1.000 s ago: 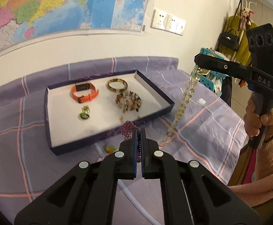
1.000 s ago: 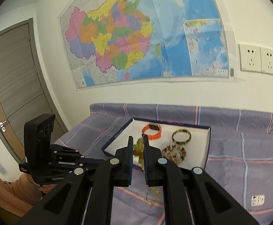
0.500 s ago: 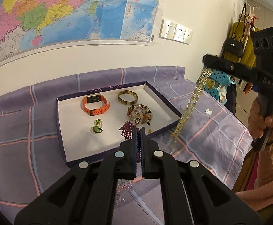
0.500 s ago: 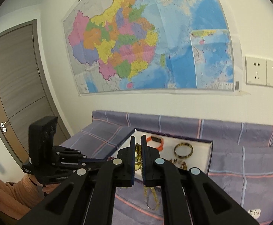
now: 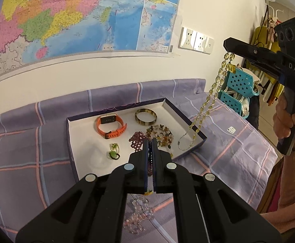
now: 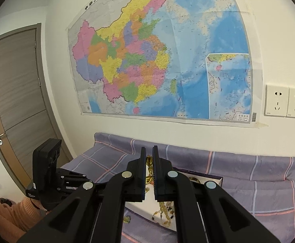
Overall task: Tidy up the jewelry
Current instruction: 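Carry both necklaces over the box lid with both tools, then lower both necklaces into the box lid and open both tools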
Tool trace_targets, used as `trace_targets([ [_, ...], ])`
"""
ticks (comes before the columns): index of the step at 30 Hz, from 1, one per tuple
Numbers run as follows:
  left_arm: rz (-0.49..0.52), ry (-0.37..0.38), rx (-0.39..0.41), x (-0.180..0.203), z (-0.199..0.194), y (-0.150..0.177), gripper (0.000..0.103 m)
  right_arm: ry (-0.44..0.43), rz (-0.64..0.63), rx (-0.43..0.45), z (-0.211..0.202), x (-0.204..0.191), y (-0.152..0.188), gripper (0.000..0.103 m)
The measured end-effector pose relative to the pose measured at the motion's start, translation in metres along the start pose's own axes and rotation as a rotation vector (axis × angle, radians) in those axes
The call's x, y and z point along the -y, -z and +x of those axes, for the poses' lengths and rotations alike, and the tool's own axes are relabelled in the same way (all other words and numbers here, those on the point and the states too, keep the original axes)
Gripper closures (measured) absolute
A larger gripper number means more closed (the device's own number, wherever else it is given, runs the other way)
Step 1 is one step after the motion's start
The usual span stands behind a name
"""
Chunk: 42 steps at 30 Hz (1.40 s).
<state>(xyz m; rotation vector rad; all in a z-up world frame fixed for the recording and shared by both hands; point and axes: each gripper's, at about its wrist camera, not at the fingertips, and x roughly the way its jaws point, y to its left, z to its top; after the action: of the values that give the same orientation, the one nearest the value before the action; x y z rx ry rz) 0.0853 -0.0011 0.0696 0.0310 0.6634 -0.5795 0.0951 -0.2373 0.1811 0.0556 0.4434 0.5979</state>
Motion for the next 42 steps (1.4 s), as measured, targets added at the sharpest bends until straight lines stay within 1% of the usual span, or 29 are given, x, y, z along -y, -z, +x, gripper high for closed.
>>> trace_targets([
  [9,-0.013,-0.004,-0.022,-0.009,0.019,-0.004,0.100,0.007,0.022,-0.040,0.026,0.012,0.002,0.099],
  [23,-0.044,-0.003,-0.082,-0.021,0.051,0.003,0.100,0.033,0.054,-0.105,0.057,0.036,0.016,0.099],
  [30,-0.071,-0.033,-0.145,-0.032,0.076,0.013,0.100,0.066,0.078,-0.176,0.080,0.053,0.036,0.099],
  [37,-0.097,-0.067,-0.178,-0.044,0.092,0.018,0.100,0.085,0.109,-0.245,0.102,0.066,0.059,0.099],
  [42,-0.119,-0.108,-0.208,-0.051,0.103,0.021,0.099,0.083,0.128,-0.294,0.115,0.070,0.077,0.098],
])
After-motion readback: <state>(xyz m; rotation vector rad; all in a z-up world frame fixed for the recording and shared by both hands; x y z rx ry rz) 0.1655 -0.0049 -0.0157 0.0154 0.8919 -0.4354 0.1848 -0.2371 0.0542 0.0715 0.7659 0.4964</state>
